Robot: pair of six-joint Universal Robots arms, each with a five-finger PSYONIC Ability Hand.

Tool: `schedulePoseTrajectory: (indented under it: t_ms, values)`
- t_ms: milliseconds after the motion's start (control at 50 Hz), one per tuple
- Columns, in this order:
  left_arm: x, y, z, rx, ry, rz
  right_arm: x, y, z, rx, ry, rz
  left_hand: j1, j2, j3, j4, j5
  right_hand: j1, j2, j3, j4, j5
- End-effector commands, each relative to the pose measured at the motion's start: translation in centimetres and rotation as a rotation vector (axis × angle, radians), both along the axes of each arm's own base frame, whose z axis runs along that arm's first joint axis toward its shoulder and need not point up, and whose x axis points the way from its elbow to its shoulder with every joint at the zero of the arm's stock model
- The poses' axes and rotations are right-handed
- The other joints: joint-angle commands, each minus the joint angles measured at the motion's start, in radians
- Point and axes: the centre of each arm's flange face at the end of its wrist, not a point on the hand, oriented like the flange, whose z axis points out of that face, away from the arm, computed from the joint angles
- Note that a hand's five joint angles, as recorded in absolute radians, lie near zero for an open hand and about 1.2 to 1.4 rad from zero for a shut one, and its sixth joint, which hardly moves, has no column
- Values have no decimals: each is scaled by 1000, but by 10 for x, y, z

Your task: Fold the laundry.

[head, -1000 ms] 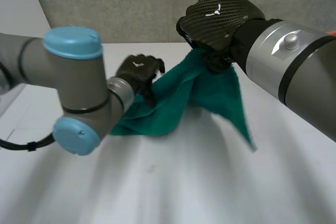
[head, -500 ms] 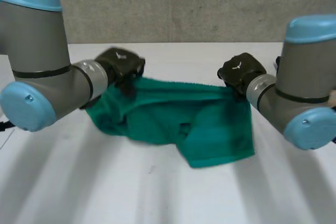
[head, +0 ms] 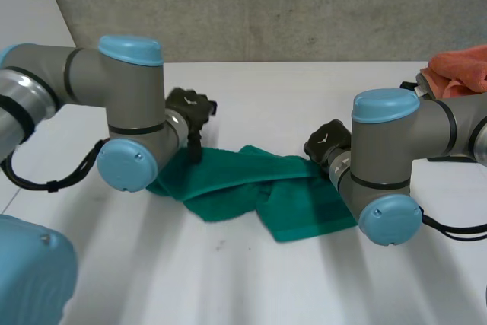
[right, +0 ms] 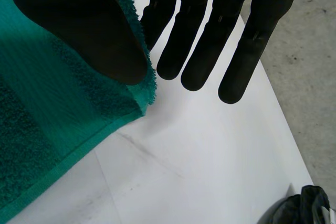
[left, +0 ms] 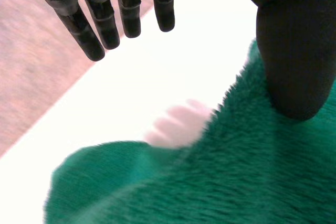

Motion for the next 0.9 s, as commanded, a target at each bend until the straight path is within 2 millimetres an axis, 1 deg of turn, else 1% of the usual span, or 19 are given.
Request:
schedulePoseTrajectory:
  t_ms: [20, 60, 80, 140, 160, 220, 280, 300, 360, 380, 540, 620, 740, 800, 820, 840, 860, 880, 900]
  values:
    - [32, 6, 32, -90, 33, 74, -5, -2, 6, -22, -4, -20, 55, 52, 54, 61, 67, 274, 215, 207, 199, 198]
    - [41, 13, 39, -95, 37, 82, -6, -3, 9, -27, -8, -24, 119, 116, 118, 125, 132, 274, 215, 207, 199, 198]
    - [48, 22, 41, -85, 33, 84, -7, -4, 11, -32, -10, -28, 213, 210, 212, 218, 225, 274, 215, 207, 199, 198]
    - [58, 37, 41, -52, 21, 81, -9, -6, 13, -37, -12, -34, 363, 360, 362, 369, 375, 274, 215, 207, 199, 198]
    - [63, 47, 39, -28, 14, 69, -9, -6, 14, -39, -13, -36, 462, 459, 461, 468, 475, 274, 215, 207, 199, 198]
    - [64, 61, 31, 11, 10, 28, -10, -6, 15, -37, -12, -36, 531, 528, 529, 536, 543, 274, 215, 207, 199, 198]
    - [59, 68, 20, 42, 17, -34, -9, -3, 13, -30, -9, -30, 449, 446, 448, 455, 462, 274, 215, 207, 199, 198]
    - [55, 66, 12, 58, 14, -53, -8, -2, 12, -28, -7, -26, 326, 324, 325, 332, 339, 274, 215, 207, 199, 198]
    - [51, 57, -1, 73, 2, -50, -8, 0, 11, -23, -3, -23, 191, 188, 189, 196, 203, 274, 215, 207, 199, 198]
    - [49, 50, -8, 78, -7, -36, -8, 2, 9, -18, 0, -21, 144, 141, 142, 149, 156, 274, 215, 207, 199, 198]
    - [40, 17, -35, 74, -51, 56, -10, 7, 7, -7, 14, -13, 184, 181, 183, 190, 197, 274, 215, 207, 199, 198]
    - [31, 12, -40, 79, -38, 26, -11, 8, 6, -5, 20, -11, 225, 222, 224, 231, 238, 274, 215, 207, 199, 198]
    - [24, 18, -47, 133, -52, -16, -13, 6, 6, -8, 27, -14, 246, 243, 245, 252, 258, 274, 215, 207, 199, 198]
    - [24, 16, -49, 135, -55, -22, -13, 4, 6, -12, 25, -12, 459, 456, 458, 465, 472, 274, 215, 207, 199, 198]
    - [23, 14, -48, 127, -53, -20, -13, 3, 6, -12, 26, -10, 579, 577, 578, 585, 592, 274, 215, 207, 199, 198]
    - [23, 10, -46, 111, -45, -16, -13, 2, 6, -14, 24, -5, 857, 854, 856, 862, 869, 274, 215, 207, 199, 198]
    - [23, 7, -46, 104, -41, -12, -12, 2, 6, -17, 23, -3, 993, 990, 992, 999, 1006, 274, 215, 207, 199, 198]
    - [23, 4, -45, 92, -35, -7, -11, 1, 6, -20, 22, 0, 1102, 1099, 1101, 1108, 1114, 274, 215, 207, 199, 198]
    - [23, 1, -43, 79, -30, -1, -10, 0, 6, -27, 19, 4, 1103, 1100, 1102, 1109, 1115, 274, 215, 207, 199, 198]
